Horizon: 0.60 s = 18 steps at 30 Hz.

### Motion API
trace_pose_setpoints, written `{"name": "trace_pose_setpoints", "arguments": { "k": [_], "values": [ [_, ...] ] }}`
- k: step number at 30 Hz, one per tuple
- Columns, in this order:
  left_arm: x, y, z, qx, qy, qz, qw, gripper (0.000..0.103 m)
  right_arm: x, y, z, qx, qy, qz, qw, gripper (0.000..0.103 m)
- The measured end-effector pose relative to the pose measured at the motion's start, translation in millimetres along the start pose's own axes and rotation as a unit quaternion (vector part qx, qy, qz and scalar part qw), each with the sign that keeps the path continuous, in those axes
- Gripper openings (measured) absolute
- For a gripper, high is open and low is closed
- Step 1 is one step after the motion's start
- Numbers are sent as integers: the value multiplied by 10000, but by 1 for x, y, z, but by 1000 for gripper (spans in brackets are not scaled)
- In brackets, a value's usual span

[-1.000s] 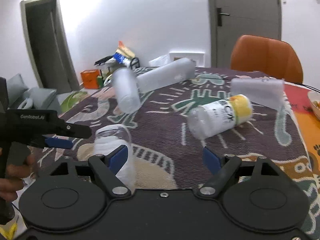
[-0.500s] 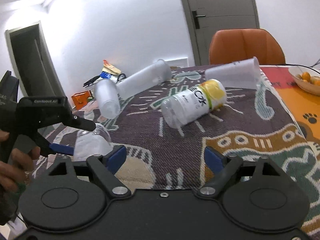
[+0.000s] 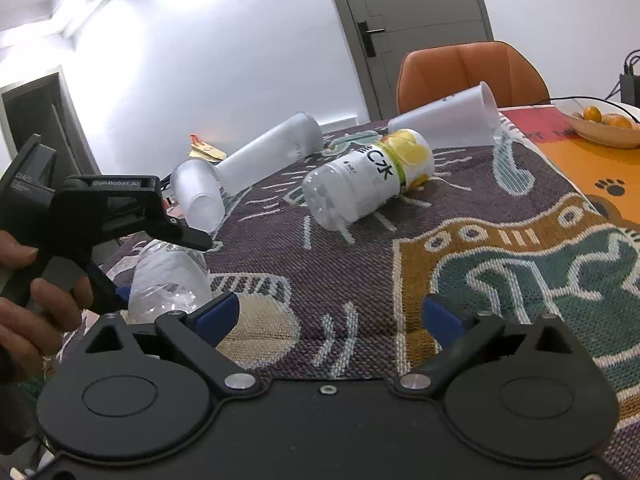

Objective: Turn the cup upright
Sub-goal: 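Rotate the held cup with the left tool so its opening faces up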

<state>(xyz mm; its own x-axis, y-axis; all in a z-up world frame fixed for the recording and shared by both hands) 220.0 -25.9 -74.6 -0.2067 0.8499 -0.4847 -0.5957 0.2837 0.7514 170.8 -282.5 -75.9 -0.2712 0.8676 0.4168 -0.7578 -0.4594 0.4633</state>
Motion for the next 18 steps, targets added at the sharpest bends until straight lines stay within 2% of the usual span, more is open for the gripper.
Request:
{"name": "trace_pose_setpoints", "arguments": {
  "k": [6, 10, 14, 18],
  "values": [
    [-3, 8, 1, -160, -151, -161, 9996, 67, -4, 3, -1, -27, -74, -45, 10000, 101],
    [-15, 23, 4, -523, -500, -278, 9970, 67, -8, 5, 0, -57, -175, -92, 9998, 101],
    [-32, 35, 5, -912, -1053, -327, 9897, 66, -7, 7, -1, -74, -181, -105, 9998, 101],
    [-48, 43, 3, -1323, -1684, -151, 9767, 65, -7, 8, -2, -77, -159, -140, 9997, 101]
  ]
}}
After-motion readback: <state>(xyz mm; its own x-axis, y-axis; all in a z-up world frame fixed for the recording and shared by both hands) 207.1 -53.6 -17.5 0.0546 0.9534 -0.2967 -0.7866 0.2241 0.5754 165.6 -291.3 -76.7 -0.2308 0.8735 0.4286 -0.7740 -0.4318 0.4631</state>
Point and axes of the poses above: each gripper's, at about its wrist camera, not at the fingertips, and y roughly against the way its jaws point, x to its left, z to its top, the point moved 5 cm from there along -y, roughly the way its jaws point, and after that the axes turned 9 degrees about -y, right-handed, at the moved point
